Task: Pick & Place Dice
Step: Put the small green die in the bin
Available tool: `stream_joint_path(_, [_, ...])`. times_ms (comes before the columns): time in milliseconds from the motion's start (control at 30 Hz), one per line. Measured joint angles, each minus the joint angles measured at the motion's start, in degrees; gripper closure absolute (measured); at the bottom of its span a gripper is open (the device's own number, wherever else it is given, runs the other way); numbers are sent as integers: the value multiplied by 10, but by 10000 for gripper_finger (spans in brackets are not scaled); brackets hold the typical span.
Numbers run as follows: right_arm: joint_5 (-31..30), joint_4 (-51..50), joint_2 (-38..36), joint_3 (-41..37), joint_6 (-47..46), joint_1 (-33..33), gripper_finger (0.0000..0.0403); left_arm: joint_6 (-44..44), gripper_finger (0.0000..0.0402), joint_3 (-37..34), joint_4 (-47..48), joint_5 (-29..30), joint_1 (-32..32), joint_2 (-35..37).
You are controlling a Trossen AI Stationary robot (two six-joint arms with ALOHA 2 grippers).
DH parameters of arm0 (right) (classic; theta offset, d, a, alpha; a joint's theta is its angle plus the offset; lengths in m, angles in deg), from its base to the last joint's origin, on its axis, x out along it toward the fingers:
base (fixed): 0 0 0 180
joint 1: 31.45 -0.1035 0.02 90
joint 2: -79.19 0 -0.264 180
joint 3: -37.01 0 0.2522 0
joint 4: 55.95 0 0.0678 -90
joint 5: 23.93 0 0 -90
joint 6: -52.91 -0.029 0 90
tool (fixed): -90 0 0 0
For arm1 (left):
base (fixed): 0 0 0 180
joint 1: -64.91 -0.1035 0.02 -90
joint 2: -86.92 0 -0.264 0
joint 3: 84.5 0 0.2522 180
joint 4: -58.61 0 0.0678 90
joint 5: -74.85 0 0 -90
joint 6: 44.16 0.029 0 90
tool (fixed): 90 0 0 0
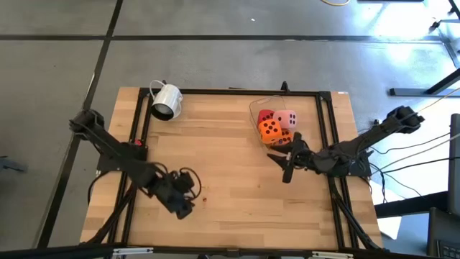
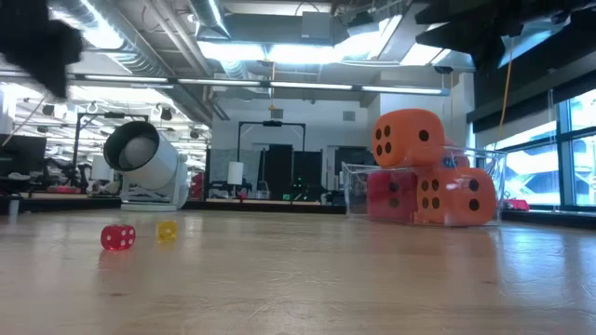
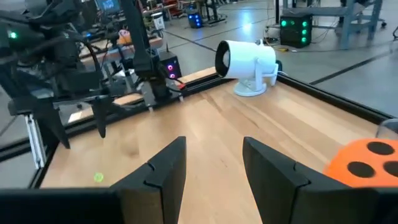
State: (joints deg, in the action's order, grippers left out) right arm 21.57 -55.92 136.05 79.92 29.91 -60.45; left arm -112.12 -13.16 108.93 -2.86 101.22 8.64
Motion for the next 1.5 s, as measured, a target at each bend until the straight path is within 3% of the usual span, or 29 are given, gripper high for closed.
stream_joint_path(200, [48, 76, 31, 0, 131, -18, 243, -118, 107, 0, 0, -1, 40, -69])
stream_joint_path(500, [51, 236, 44, 0, 298, -88, 243, -214, 107, 0, -2, -13, 57, -123])
stream_joint_path(767, [51, 244, 44, 0, 295, -115, 243, -165, 107, 15, -11, 15, 57, -157])
stream_joint_path(1000, [51, 244, 44, 0, 294, -130, 243, -133, 107, 92, 51, 31, 52, -212])
stream_joint_path(1200, [51, 244, 44, 0, 294, -133, 243, -169, 107, 147, 148, 4, 52, -262])
stream_joint_path(1500, [51, 244, 44, 0, 293, -133, 243, -180, 107, 153, 149, -30, 45, -293])
